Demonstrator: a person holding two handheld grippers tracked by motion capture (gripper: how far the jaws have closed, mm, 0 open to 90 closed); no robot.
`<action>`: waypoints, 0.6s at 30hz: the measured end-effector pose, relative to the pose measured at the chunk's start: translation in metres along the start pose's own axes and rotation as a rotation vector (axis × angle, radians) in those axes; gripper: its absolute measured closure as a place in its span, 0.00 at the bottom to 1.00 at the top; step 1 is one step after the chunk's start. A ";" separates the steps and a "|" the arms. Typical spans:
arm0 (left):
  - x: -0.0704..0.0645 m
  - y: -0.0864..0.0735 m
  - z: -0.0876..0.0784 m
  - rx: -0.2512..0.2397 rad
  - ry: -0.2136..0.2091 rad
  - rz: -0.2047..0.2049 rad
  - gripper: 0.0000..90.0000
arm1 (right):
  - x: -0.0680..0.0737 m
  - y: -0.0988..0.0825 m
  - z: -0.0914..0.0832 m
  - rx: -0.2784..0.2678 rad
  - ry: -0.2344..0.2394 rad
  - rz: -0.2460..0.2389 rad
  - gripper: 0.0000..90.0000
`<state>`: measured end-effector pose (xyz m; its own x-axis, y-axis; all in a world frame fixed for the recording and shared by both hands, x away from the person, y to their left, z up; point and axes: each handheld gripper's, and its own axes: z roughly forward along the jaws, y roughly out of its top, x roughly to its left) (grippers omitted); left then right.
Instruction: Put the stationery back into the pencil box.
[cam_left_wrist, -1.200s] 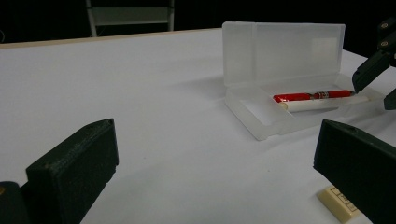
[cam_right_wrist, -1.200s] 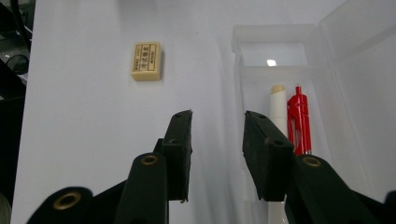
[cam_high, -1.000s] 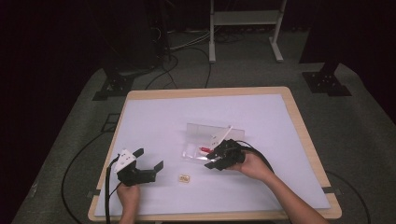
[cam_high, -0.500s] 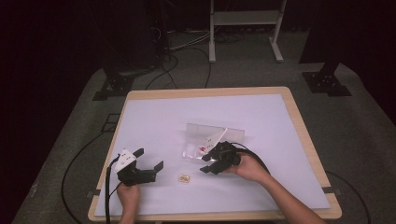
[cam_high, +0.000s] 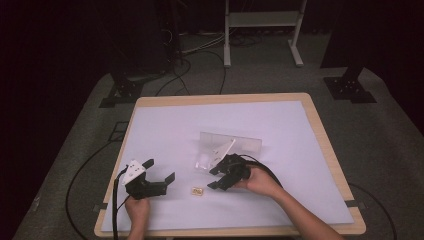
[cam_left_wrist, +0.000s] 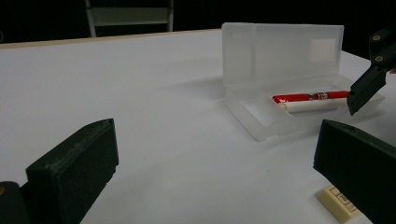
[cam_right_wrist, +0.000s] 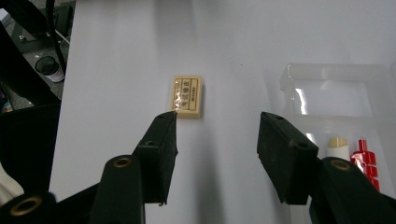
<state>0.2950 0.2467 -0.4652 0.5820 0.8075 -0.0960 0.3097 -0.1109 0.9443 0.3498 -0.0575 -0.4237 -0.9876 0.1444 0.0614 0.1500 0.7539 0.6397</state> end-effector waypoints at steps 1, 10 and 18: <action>0.000 0.000 0.000 0.000 0.000 0.000 0.00 | 0.000 0.000 0.000 0.000 0.000 0.000 0.52; 0.000 0.000 0.000 -0.001 0.000 0.000 0.00 | 0.004 0.006 0.009 0.003 0.016 -0.013 0.52; 0.000 0.000 0.000 -0.002 -0.003 -0.001 0.00 | 0.007 0.011 0.018 0.012 0.031 -0.025 0.52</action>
<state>0.2948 0.2472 -0.4651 0.5835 0.8062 -0.0978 0.3088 -0.1089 0.9449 0.3457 -0.0371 -0.4299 -0.9920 0.1056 0.0696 0.1257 0.7644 0.6324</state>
